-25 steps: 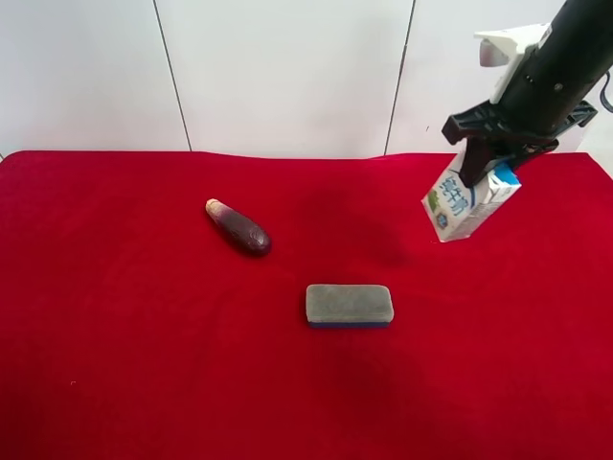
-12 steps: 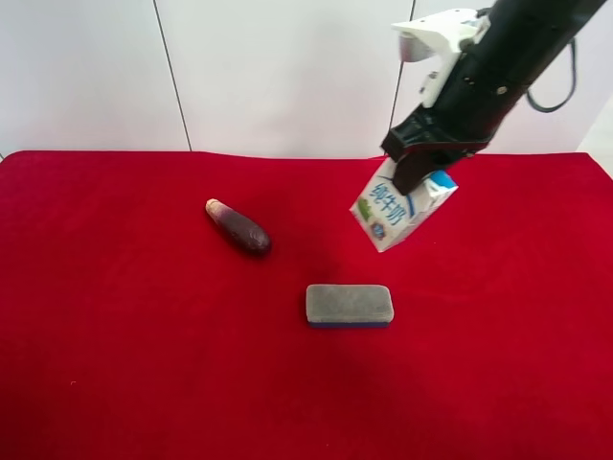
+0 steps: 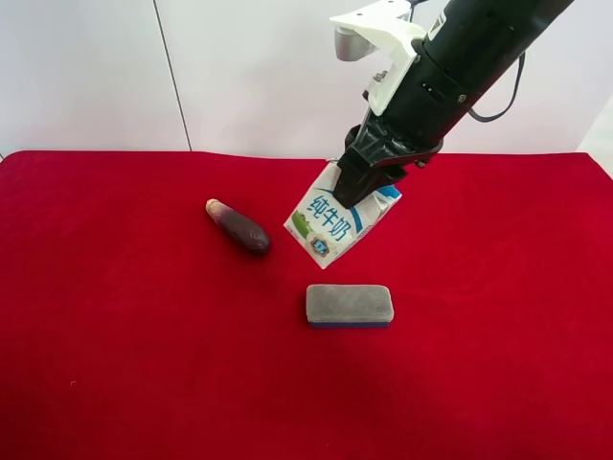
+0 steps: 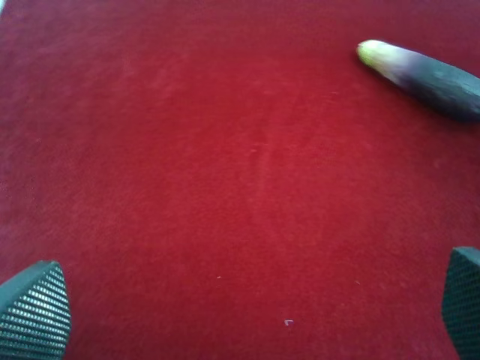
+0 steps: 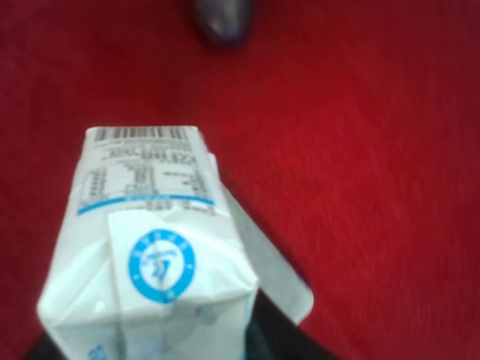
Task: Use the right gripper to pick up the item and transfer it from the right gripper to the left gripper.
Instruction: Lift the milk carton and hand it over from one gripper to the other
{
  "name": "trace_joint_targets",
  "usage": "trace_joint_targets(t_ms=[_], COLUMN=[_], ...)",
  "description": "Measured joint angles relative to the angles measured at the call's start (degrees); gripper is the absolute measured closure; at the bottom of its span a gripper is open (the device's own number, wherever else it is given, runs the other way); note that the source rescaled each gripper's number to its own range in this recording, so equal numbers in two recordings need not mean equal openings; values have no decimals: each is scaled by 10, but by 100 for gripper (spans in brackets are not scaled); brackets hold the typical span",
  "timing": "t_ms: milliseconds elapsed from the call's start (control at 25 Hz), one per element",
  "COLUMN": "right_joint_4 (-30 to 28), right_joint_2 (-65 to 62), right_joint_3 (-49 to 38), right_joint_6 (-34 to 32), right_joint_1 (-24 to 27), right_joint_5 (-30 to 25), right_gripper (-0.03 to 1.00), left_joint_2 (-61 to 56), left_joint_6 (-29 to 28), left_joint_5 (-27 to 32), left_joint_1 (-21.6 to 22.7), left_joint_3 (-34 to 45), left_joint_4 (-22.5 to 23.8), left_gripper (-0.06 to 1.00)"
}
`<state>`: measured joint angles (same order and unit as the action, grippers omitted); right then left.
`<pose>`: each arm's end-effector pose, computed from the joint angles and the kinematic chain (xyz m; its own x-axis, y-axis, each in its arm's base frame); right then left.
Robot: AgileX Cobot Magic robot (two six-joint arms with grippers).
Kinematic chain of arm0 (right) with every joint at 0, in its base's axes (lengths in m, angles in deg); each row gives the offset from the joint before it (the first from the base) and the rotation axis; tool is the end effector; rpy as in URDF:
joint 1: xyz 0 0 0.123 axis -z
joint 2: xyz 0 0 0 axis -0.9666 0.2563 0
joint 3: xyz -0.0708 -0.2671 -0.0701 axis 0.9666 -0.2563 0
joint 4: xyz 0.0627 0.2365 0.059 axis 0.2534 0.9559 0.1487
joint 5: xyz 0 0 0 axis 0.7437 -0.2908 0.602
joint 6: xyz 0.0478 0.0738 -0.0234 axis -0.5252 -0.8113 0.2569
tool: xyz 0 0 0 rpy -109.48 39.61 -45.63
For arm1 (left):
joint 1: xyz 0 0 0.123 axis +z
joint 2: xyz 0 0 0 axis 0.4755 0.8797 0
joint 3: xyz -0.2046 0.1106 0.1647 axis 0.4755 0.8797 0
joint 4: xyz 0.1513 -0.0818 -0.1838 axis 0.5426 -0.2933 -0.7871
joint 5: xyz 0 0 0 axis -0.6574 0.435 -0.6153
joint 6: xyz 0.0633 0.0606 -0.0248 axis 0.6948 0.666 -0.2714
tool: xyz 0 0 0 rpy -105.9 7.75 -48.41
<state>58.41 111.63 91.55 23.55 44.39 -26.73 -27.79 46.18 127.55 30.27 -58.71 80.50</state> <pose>0.2630 0.1880 0.2978 -0.5092 -0.7150 -0.4791 -0.8410 0.5316 0.1004 -0.0069 -0.0078 0.2806 -0.4392 0.0082 -0.8983 0.0522 0.9985 -0.0164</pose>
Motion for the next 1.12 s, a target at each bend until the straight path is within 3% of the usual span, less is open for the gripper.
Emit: trace_joint_targets(t_ms=[360,480,880,1120], right_joint_4=[95,109,115,117], right_joint_2=[0,0,0,0], right_joint_3=[0,0,0,0], right_joint_6=[187,229,323,355], right_joint_1=[0,-2,-61,-89], right_joint_5=[-3,-9,-9,-8], right_gripper=[96,96,96,96], left_joint_2=[98,149,322,421], left_joint_6=[134,161,171,194], left_joint_5=[22,28,41,41], left_joint_1=[-1,-32,-244,-346], left_joint_3=[-11,-33,-119,-170], left_joint_4=[-107,-128,-128,-121], left_gripper=[-6,-6,-6,-6])
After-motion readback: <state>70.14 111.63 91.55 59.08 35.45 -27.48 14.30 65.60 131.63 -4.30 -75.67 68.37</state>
